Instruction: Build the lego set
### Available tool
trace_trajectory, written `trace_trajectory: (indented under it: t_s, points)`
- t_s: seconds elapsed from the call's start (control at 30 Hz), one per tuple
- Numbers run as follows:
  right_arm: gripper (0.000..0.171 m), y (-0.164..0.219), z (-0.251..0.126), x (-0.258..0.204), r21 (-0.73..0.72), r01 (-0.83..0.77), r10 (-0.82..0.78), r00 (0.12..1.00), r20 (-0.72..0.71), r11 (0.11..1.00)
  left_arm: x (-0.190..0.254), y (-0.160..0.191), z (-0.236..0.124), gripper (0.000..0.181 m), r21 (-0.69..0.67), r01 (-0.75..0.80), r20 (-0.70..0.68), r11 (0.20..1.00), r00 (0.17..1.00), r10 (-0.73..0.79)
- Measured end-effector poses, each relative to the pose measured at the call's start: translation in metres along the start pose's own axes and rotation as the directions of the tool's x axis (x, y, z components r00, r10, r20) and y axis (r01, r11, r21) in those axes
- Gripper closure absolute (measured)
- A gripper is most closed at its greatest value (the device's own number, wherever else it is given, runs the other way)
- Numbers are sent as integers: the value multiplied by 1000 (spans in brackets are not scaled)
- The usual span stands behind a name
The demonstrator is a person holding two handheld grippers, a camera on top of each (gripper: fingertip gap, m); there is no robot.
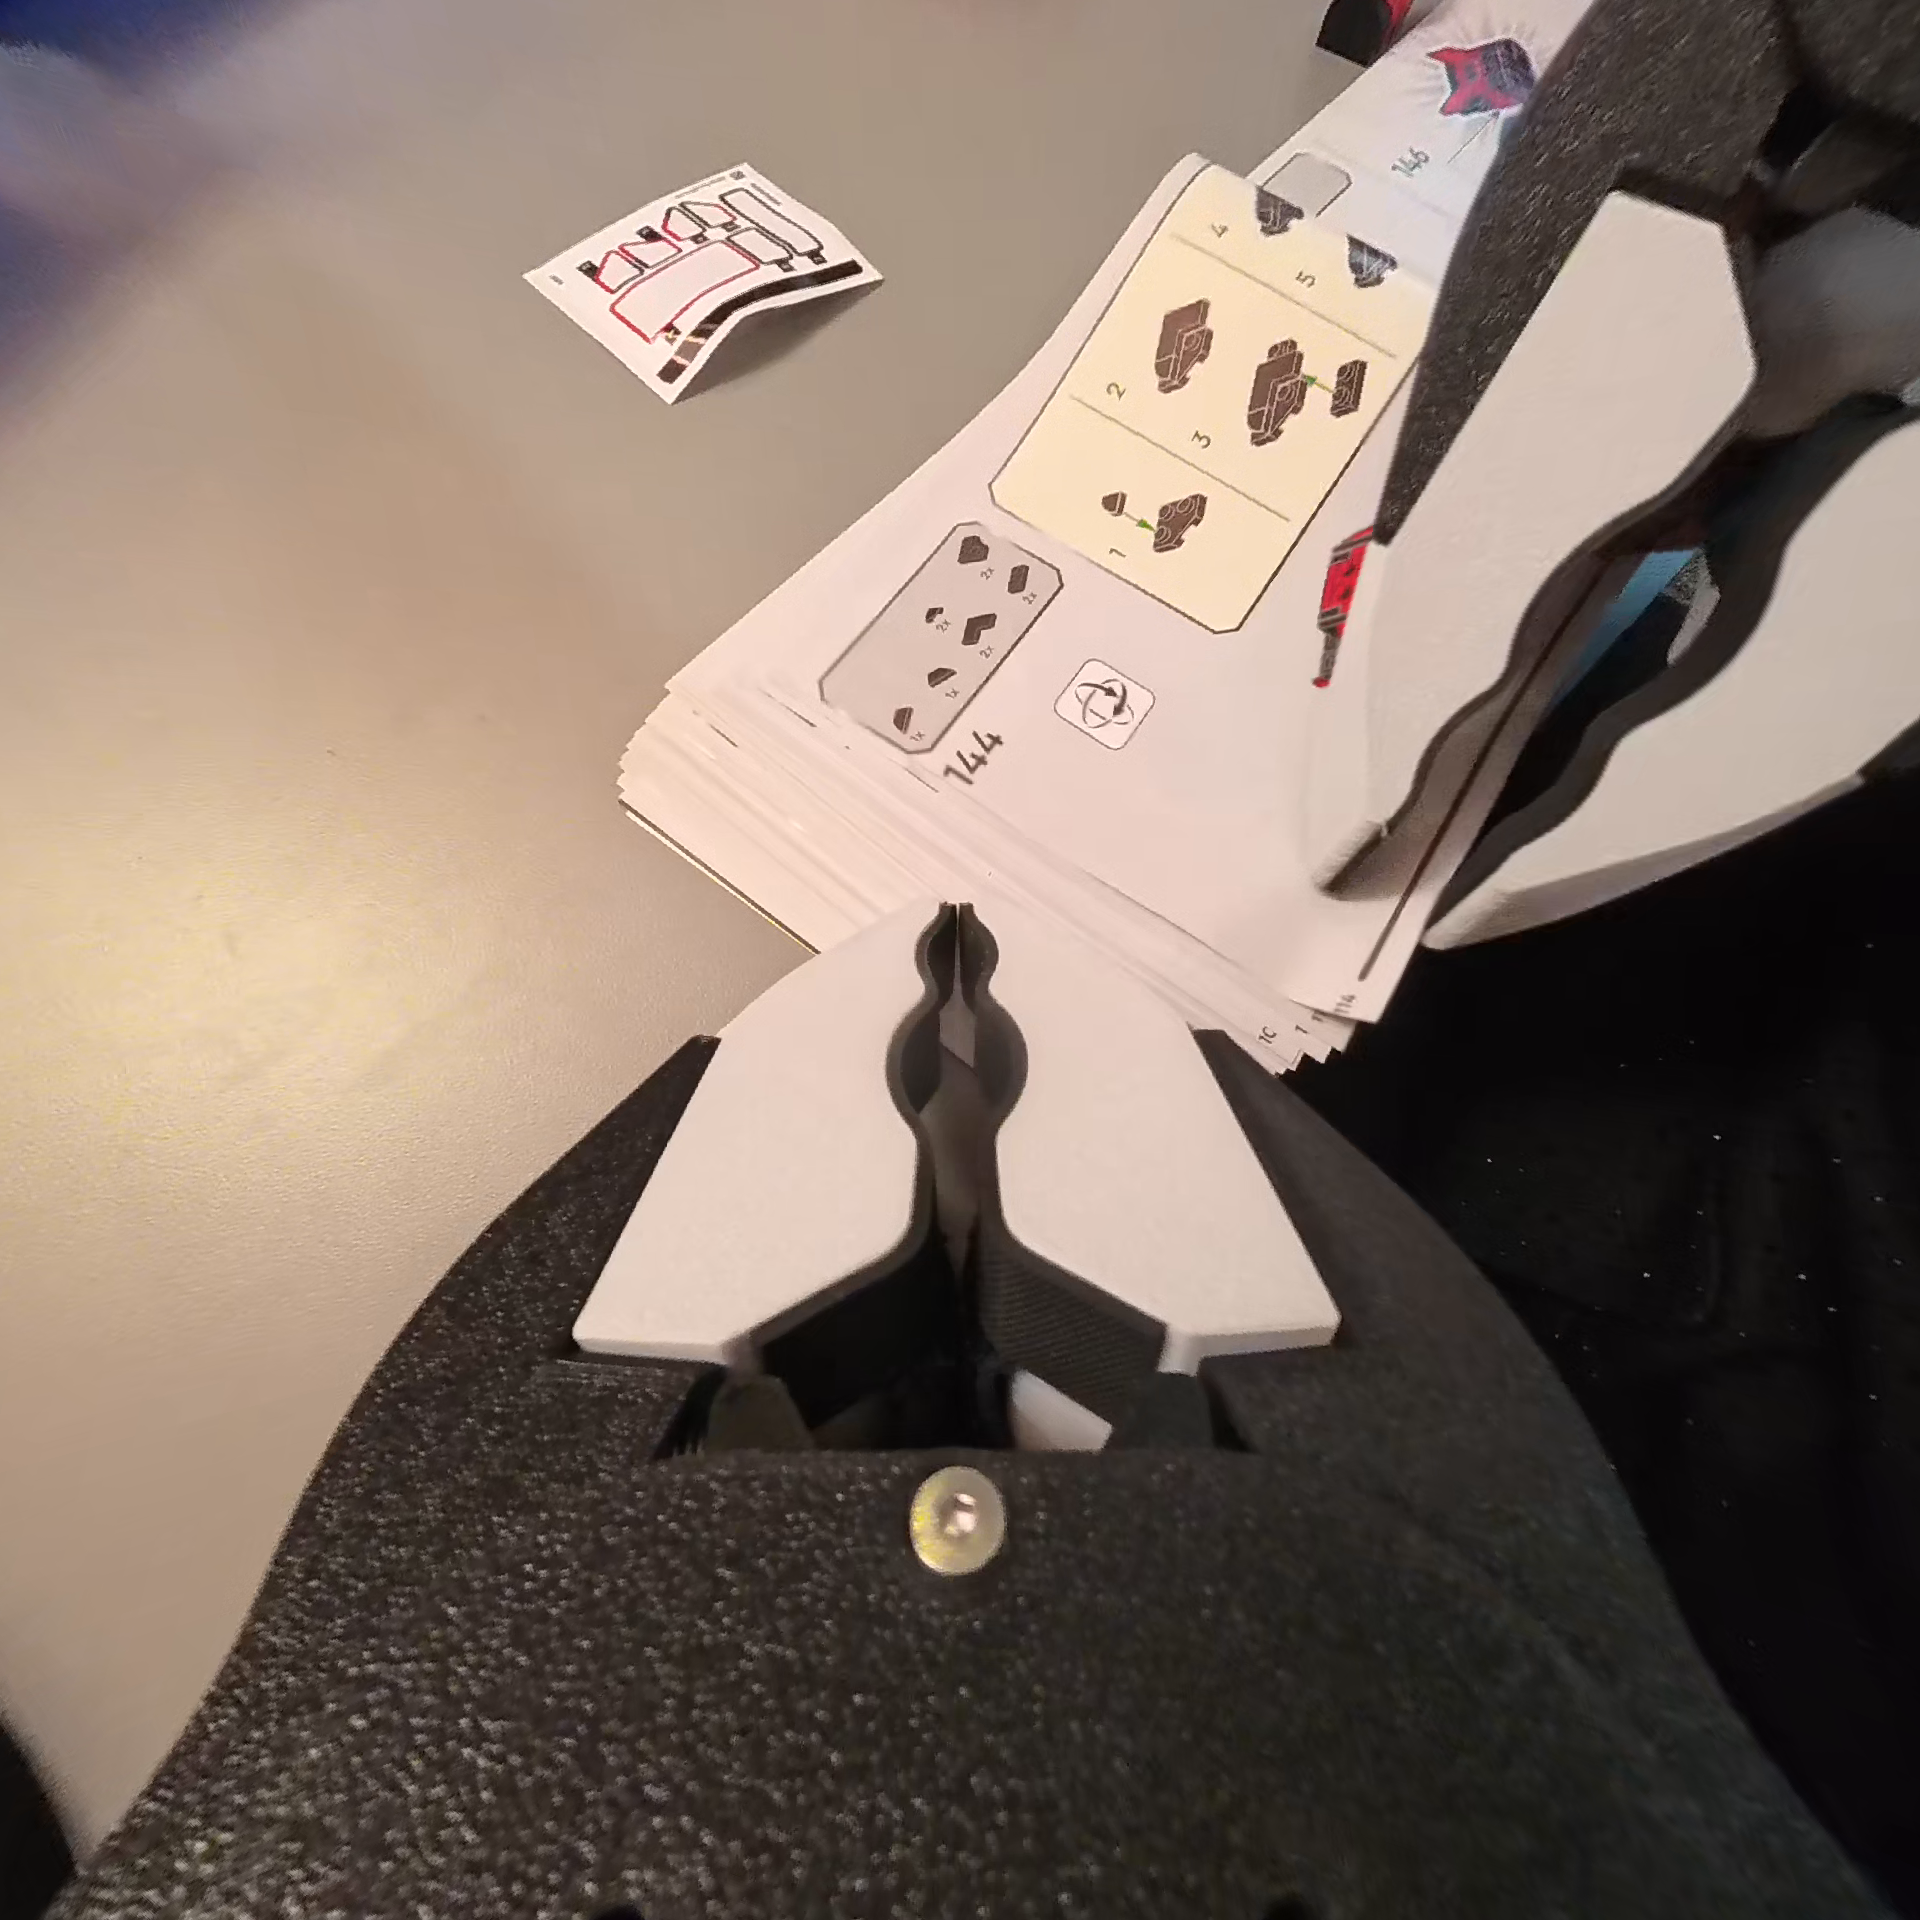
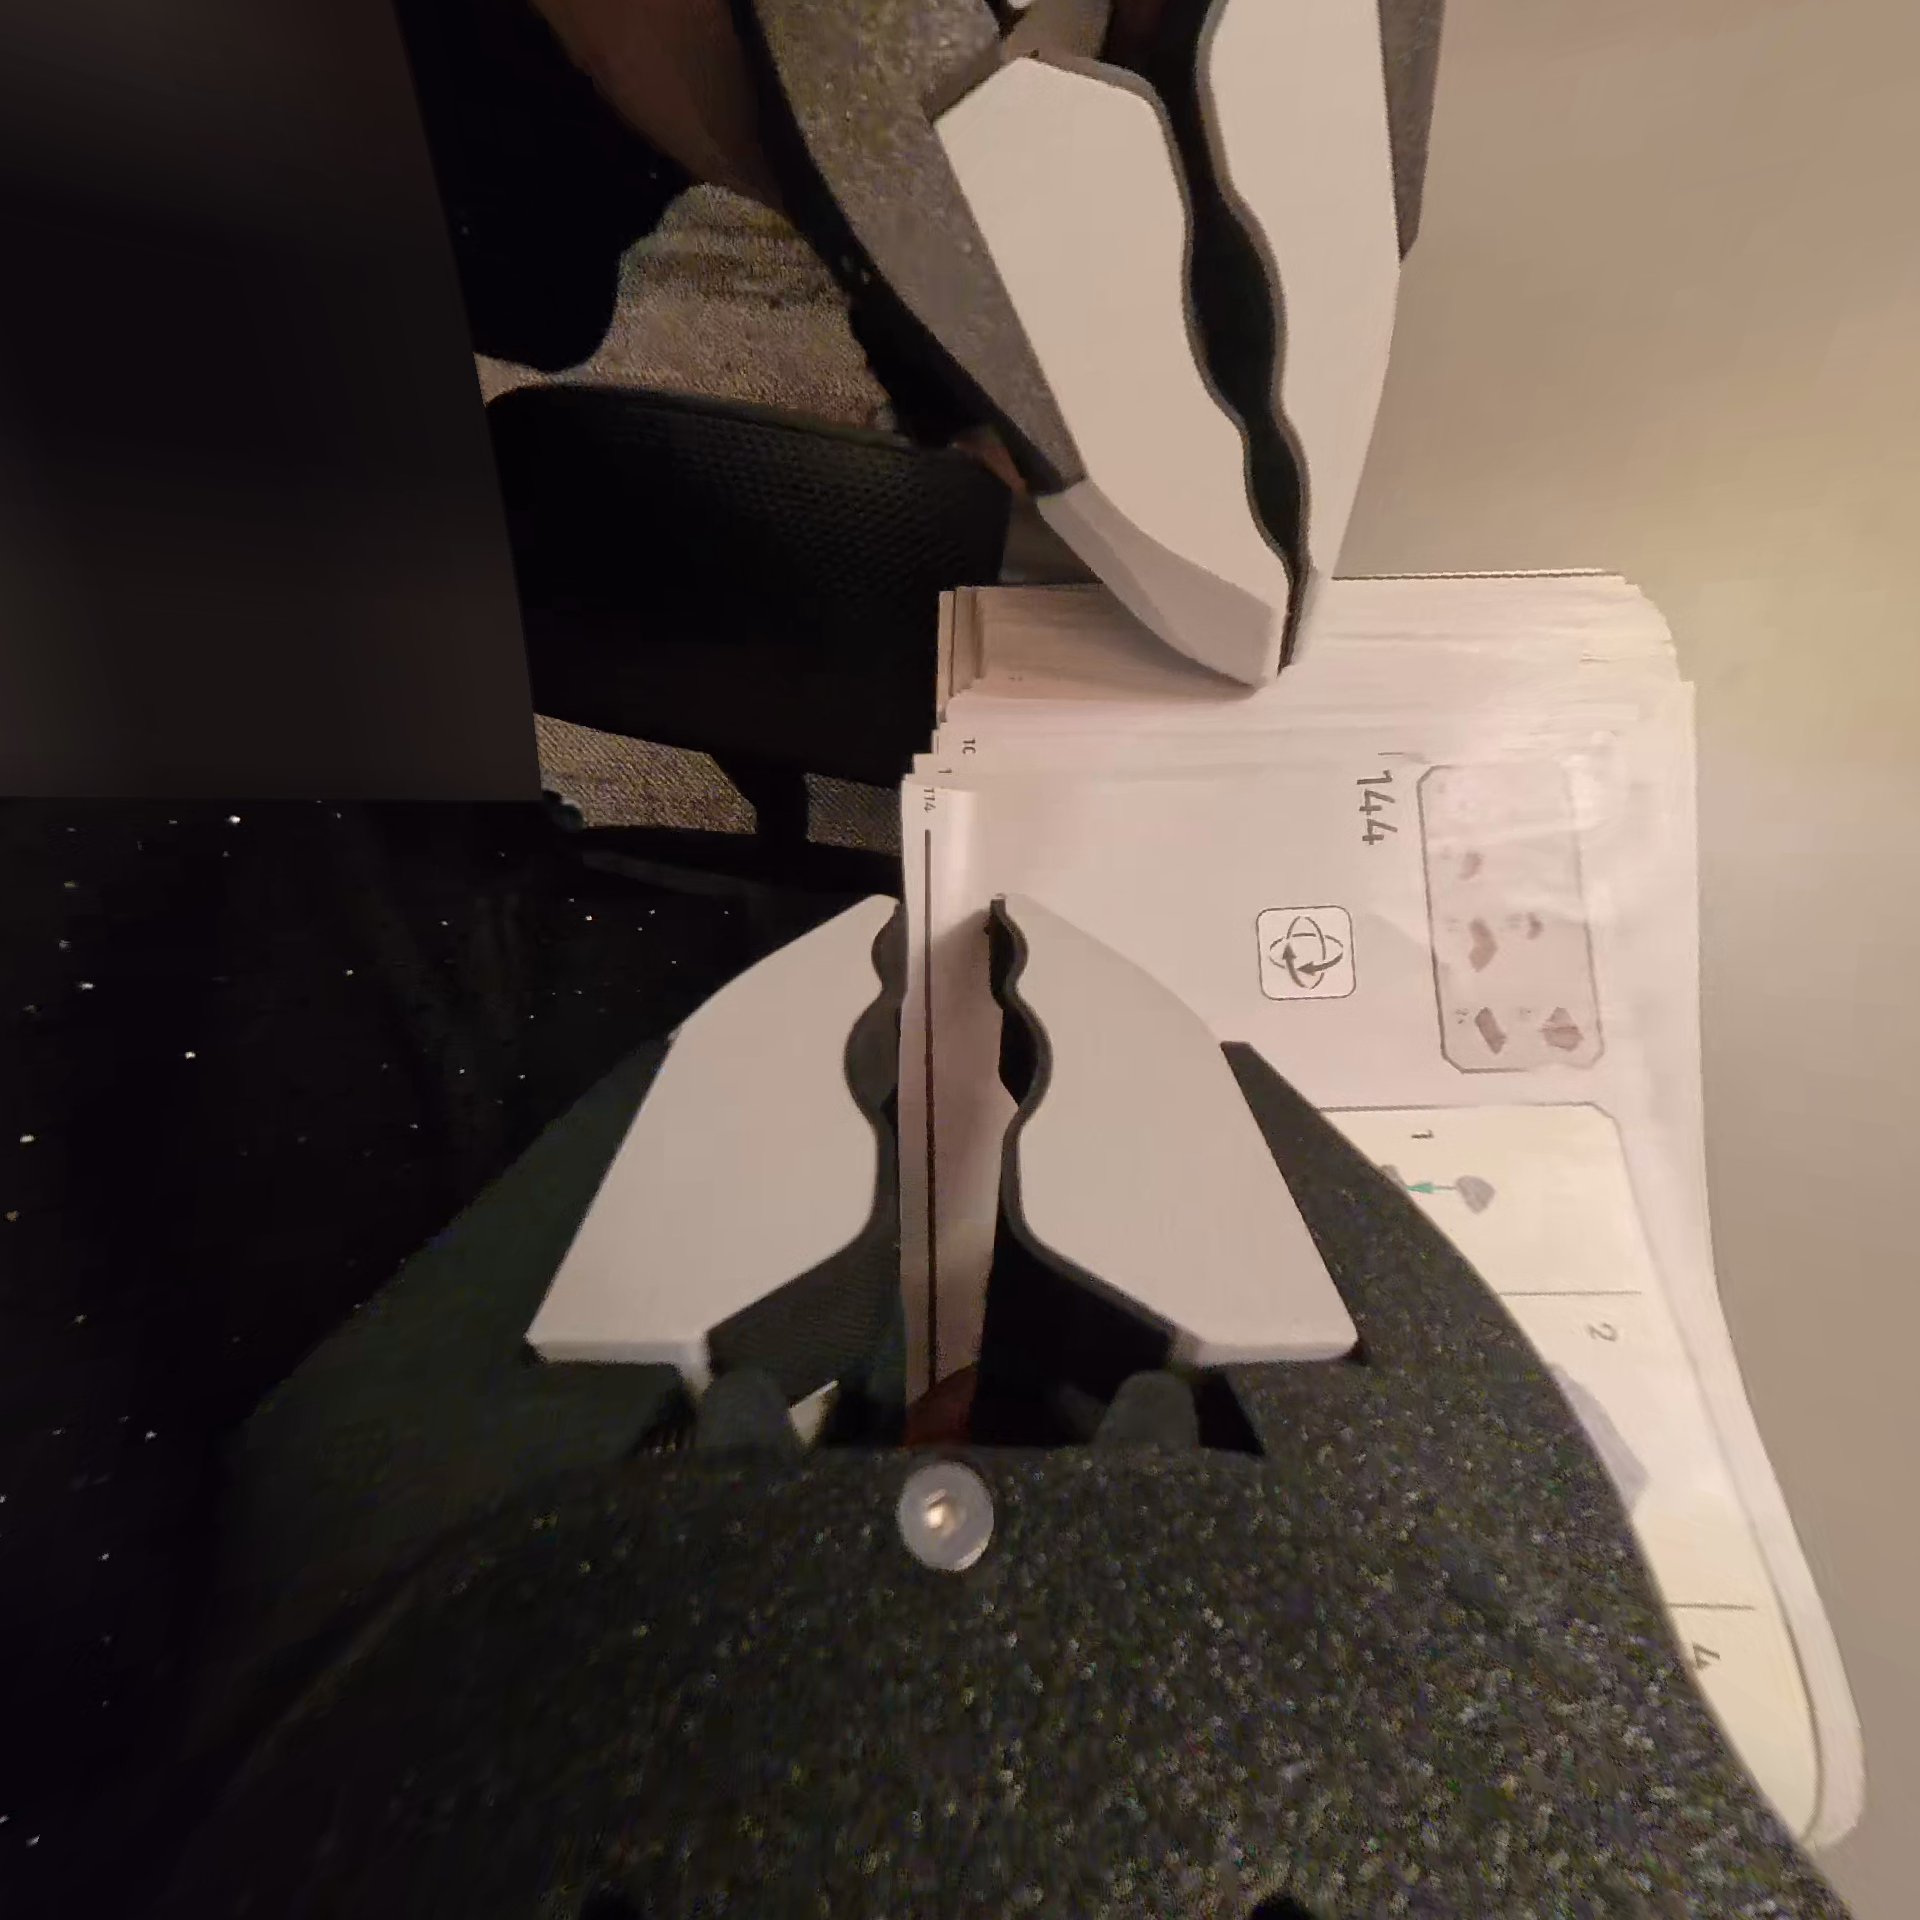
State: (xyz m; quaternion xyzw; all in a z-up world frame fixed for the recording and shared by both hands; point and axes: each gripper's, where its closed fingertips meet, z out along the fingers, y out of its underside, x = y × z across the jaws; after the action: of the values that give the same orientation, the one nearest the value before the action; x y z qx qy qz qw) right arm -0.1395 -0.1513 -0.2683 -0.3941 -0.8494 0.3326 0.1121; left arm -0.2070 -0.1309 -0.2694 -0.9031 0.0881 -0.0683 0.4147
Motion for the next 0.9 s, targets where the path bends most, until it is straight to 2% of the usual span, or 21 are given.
trace_trajectory:
  t_s: [0.13,0.3,0.4,0.47,0.57,0.63,0.77,0.9]
  points:
    - [171,1,0,0,30,2,-3,1000,8,1000,0,0,1,181,-4,-8,3,1000,1000,8]
    - [171,-10,-16,8,164,-72,72,997,3,984,0,-1,0,179,-10,-11,-1,1000,1000,11]
    - [171,-24,-59,24,368,-125,171,981,-95,921,-3,-3,-3,179,-9,-27,32,1000,999,28]
    - [171,-20,-106,40,536,-156,299,935,-192,830,-3,-13,-8,179,41,-48,58,998,997,46]
    - [171,19,-180,53,718,-136,504,799,-328,683,9,-35,-14,178,113,-88,64,990,995,81]
    - [171,57,-210,49,743,-106,588,687,-426,661,24,-50,-13,178,146,-133,42,980,991,128]
    - [171,121,-224,32,653,-124,608,526,-595,747,70,-77,10,175,172,-237,-53,956,967,249]
    - [170,157,-216,15,541,-180,553,483,-678,821,111,-96,48,174,148,-369,-107,918,916,386]
